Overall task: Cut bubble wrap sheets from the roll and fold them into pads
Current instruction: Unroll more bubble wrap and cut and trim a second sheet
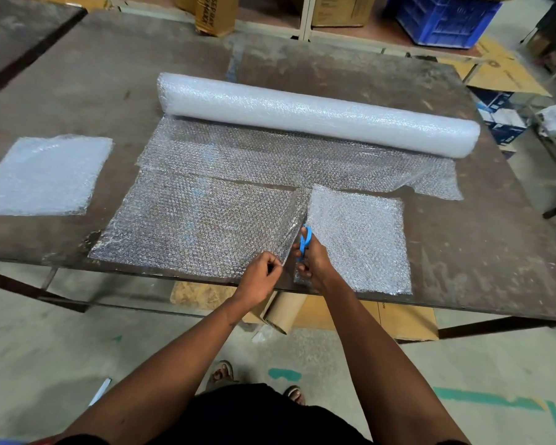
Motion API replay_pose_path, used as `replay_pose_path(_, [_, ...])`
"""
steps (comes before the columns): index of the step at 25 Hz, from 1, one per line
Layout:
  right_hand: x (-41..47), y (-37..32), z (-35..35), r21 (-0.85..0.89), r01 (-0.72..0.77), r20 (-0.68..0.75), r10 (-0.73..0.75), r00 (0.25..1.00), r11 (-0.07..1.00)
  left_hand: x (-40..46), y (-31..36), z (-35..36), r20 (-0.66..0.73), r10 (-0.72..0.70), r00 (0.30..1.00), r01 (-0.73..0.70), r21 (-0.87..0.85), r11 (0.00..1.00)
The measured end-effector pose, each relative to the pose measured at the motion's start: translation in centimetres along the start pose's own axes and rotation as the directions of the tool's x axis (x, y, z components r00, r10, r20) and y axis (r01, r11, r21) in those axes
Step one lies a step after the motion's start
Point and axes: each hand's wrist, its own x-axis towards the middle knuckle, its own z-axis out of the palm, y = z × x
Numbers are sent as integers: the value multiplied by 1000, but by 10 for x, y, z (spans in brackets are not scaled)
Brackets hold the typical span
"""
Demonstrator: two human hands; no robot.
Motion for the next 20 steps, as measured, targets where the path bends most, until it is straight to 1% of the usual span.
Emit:
replay_pose_path(6, [4, 2, -2, -102, 28, -58, -34, 998, 994, -1, -1, 2, -13, -5, 1000, 5, -4, 1000])
replay_pose_path(9, [2, 6, -7, -106, 50, -72, -58, 996, 993, -2, -1, 5, -30, -13, 999, 13, -16, 1000])
replay_pose_path(11, [0, 6, -8, -113, 39, -82, -48, 995, 993, -4, -1, 6, -49, -22, 999, 21, -24, 999])
replay_pose_path(14, [-5, 3, -7, -106, 3, -70, -10, 997, 994, -7, -2, 9, -111, -41, 993, 29, -104, 994])
replay_pose_path(16, [-6, 3, -7, -83, -14, -43, 11, 999, 996, -8, -3, 10, -147, -95, 984, 68, -178, 982])
replay_pose_path(18, [-6, 5, -6, -50, -21, -10, 21, 1000, 999, -8, -3, 11, -147, -144, 979, 108, -229, 967])
replay_pose_path(20, [-5, 4, -6, -14, -23, 16, 23, 1000, 1000, -6, -2, 10, -145, -163, 976, 125, -243, 962])
